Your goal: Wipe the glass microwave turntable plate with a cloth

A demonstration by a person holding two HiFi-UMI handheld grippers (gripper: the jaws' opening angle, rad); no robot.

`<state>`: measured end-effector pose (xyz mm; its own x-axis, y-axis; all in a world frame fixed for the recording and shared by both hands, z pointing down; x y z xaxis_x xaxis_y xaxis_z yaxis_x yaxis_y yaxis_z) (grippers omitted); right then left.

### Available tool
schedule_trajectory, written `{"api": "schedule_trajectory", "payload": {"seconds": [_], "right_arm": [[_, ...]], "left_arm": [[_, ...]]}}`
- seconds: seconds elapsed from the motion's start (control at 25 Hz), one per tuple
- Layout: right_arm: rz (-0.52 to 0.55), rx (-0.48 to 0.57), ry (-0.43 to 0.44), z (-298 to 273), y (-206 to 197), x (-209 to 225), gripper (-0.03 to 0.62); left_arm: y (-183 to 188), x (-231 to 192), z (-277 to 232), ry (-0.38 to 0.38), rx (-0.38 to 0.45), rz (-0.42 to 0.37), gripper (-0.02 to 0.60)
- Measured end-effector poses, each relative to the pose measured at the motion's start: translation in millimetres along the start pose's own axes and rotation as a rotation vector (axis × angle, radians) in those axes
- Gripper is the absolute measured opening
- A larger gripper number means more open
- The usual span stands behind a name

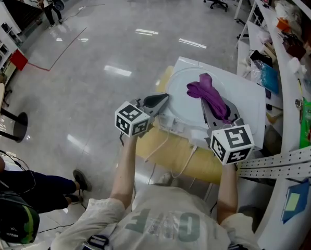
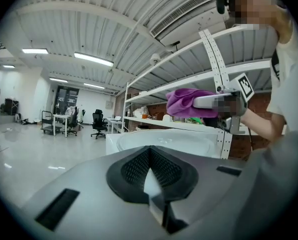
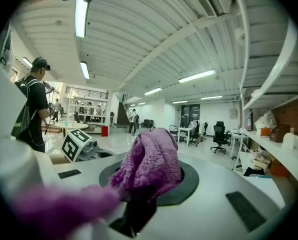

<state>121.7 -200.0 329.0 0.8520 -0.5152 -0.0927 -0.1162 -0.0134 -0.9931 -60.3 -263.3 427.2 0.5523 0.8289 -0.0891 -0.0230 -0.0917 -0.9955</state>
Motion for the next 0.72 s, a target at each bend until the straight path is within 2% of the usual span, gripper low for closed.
{"api": "schedule_trajectory", "payload": {"seconds": [0.12, 0.24, 0.44, 0.6, 0.72], "right_arm": [[0.020, -0.088, 0.092, -40, 0, -4, 0.057], [0.073, -0.190, 0.143, -73, -11, -7, 0.057], [0.126, -0.340, 0.193, -105, -34, -14, 0.057], [0.155, -0.430, 0.230, -120, -48, -19, 0.057], [0.188, -0.473, 0.228, -129, -50, -18, 0.057]], "left_arm": [[1, -1, -2, -0.010, -0.017, -0.013, 0.003], [1, -1, -7, -0.021, -0.017, -0.007, 0.003], [2, 0, -10, -0.030, -0.022, -0.012, 0.002], [1, 1, -10, -0.035, -0.027, -0.017, 0.003], [2, 1, -11, -0.037, -0.045, -0.022, 0.003]]}}
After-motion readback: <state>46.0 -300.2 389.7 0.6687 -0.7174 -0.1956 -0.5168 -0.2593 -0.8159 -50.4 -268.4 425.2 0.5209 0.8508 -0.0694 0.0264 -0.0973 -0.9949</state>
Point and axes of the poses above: the fingertips, and each gripper's own axes: z backward along the fingers, x to its right, y out of its top, the point moved 6 cm from there along z, backward along the fingers, and after that the axes turned 6 degrees about x, right-handed, at the moved point
